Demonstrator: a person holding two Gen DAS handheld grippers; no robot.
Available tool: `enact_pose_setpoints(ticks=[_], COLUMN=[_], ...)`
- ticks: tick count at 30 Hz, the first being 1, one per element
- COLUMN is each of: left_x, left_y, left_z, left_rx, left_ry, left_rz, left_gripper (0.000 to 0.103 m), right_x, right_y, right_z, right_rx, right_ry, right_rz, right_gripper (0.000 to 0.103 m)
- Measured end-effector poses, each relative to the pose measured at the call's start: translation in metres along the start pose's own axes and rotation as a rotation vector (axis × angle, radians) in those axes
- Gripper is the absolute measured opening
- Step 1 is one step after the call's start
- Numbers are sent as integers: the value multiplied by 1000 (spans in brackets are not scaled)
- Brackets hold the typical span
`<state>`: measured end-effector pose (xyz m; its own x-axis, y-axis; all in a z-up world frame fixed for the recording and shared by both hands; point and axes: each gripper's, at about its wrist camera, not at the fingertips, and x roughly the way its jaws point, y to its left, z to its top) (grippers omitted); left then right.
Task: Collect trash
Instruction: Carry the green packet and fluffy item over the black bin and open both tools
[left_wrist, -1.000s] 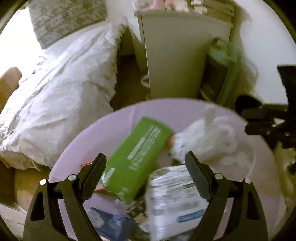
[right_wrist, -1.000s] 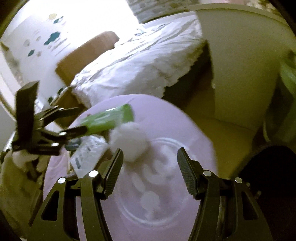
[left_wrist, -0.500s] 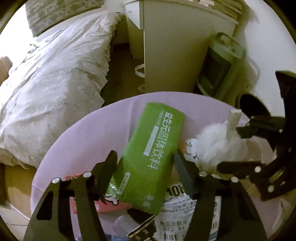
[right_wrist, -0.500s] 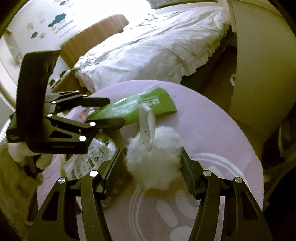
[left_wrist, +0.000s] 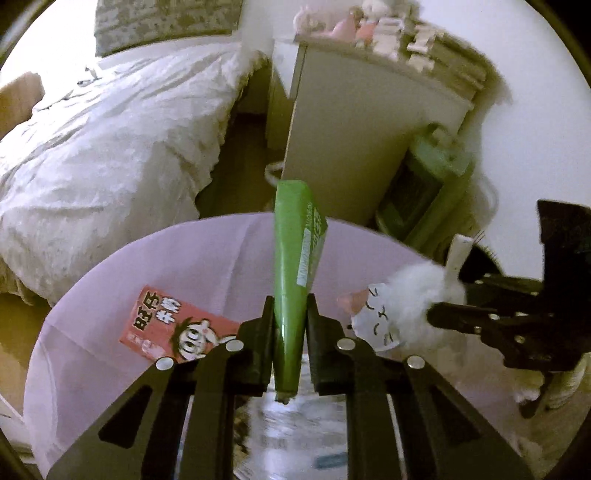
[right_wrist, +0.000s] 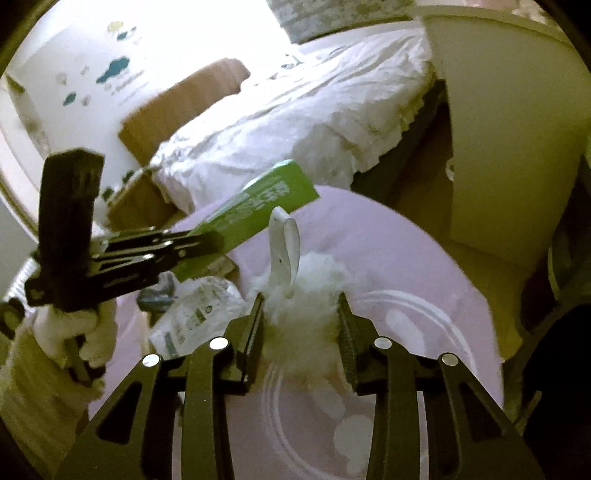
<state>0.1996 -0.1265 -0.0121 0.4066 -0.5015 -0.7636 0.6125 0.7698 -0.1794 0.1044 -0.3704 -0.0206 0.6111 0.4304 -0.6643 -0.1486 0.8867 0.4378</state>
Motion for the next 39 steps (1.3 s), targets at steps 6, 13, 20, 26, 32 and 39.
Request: enact_pose_setpoints(ticks=[6, 13, 20, 26, 32, 39], left_x=[-29, -7, 43, 94, 127, 139], left_y=[-45, -116, -184, -234, -261, -274], left_z=[3, 6, 5, -2, -11, -17], left_rx=[8, 22, 53, 54, 59, 95], left_ry=[-70, -47, 20, 105, 178, 223], left_rz=[-92, -199, -282, -308, -310, -300], left_gripper=[16, 16, 16, 16, 16, 17], right_x=[-47, -105, -142, -154, -148, -141], right_y=[-23, -80, -164, -228, -257, -262], right_z=[-7, -27, -60, -90, -115, -128], right_rx=[56, 132, 276, 378, 432, 469], right_ry=[-84, -171, -185, -153, -124, -117], right_rz=[-14, -142, -285, -368, -389, -390], right_gripper=[36, 36, 36, 36, 36, 37])
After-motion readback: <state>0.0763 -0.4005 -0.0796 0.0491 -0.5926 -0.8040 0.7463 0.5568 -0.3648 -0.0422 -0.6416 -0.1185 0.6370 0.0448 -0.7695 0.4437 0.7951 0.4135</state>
